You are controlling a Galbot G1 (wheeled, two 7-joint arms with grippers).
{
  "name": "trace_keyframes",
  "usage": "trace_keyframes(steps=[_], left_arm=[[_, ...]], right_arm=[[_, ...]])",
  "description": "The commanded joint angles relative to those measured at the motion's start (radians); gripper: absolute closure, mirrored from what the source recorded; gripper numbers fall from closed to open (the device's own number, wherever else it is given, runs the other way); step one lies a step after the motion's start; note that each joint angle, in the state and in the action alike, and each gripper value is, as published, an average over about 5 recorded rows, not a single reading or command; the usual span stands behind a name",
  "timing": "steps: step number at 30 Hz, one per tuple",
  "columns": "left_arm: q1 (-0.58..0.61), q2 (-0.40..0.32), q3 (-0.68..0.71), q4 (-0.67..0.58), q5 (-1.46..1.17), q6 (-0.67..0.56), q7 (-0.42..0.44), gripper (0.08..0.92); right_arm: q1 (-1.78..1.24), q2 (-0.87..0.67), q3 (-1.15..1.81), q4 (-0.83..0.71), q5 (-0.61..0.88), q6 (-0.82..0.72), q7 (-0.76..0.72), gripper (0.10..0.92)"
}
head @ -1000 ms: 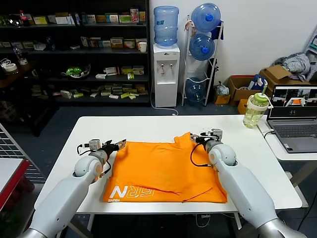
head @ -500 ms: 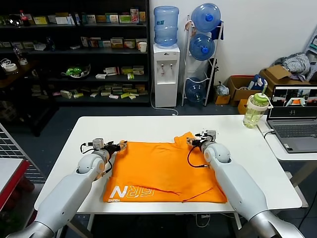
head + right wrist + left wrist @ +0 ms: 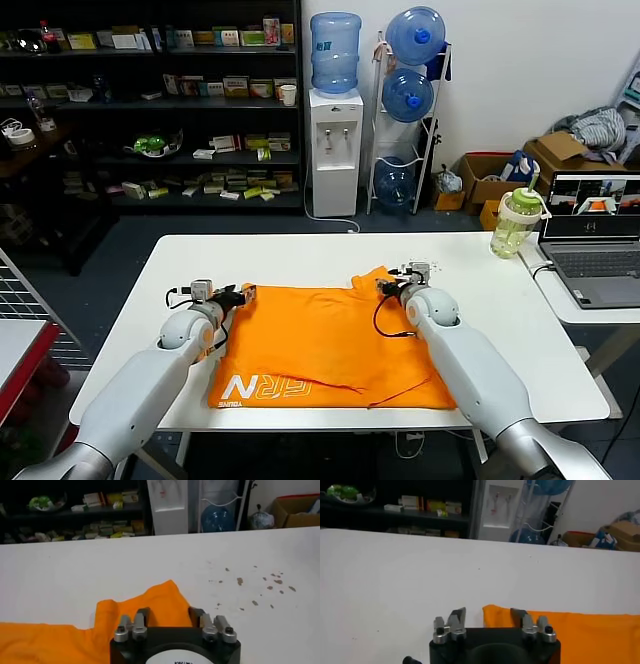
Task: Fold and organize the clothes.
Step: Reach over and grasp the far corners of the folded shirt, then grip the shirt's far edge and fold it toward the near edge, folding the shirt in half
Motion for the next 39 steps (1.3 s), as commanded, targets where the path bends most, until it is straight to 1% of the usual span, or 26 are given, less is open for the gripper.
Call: trace_keyframes(steps=[1,7,10,12,15,17,22,24,30,35,39], left_arm=[[-0.003,-0.004,0.003,0.011,0.008,-0.002,0.003,0.457],[0.001,-0.006,-0.001,0.002,0.015,-0.023,0.002,0.63],[0.009,-0.002,-0.007,-0.013,0.019,-0.032,0.0,0.717],[0.018,0.004,-0.013,-0.03,0.019,-0.034,-0.002,0.778],[0.039,0.015,-0.025,-0.069,0.018,-0.036,-0.006,0.863],[0.061,0.027,-0.037,-0.114,0.017,-0.037,-0.01,0.898],[0.148,0.074,-0.068,-0.298,-0.011,-0.034,-0.035,0.91],[0.194,0.095,-0.085,-0.38,-0.028,-0.025,-0.056,0.91],[0.33,0.153,-0.124,-0.574,-0.036,0.002,-0.134,0.91],[0.441,0.211,-0.15,-0.71,-0.033,0.005,-0.178,0.91],[0.512,0.244,-0.157,-0.784,-0.035,0.005,-0.198,0.91]], right_arm=[[0.004,0.003,-0.003,-0.016,-0.001,0.0,-0.005,0.596],[-0.003,-0.002,-0.002,0.005,0.002,0.025,-0.005,0.752],[-0.016,-0.014,0.002,0.045,0.008,0.053,-0.003,0.839],[-0.027,-0.024,0.007,0.08,0.015,0.067,0.001,0.881],[-0.053,-0.048,0.018,0.148,0.031,0.08,0.011,0.901],[-0.079,-0.069,0.029,0.202,0.046,0.084,0.022,0.901],[-0.165,-0.129,0.068,0.346,0.099,0.072,0.06,0.901],[-0.214,-0.165,0.085,0.425,0.131,0.051,0.083,0.901],[-0.384,-0.274,0.139,0.632,0.212,-0.005,0.143,0.901],[-0.481,-0.337,0.181,0.745,0.248,-0.027,0.183,0.901],[-0.552,-0.366,0.222,0.816,0.267,-0.04,0.211,0.901]])
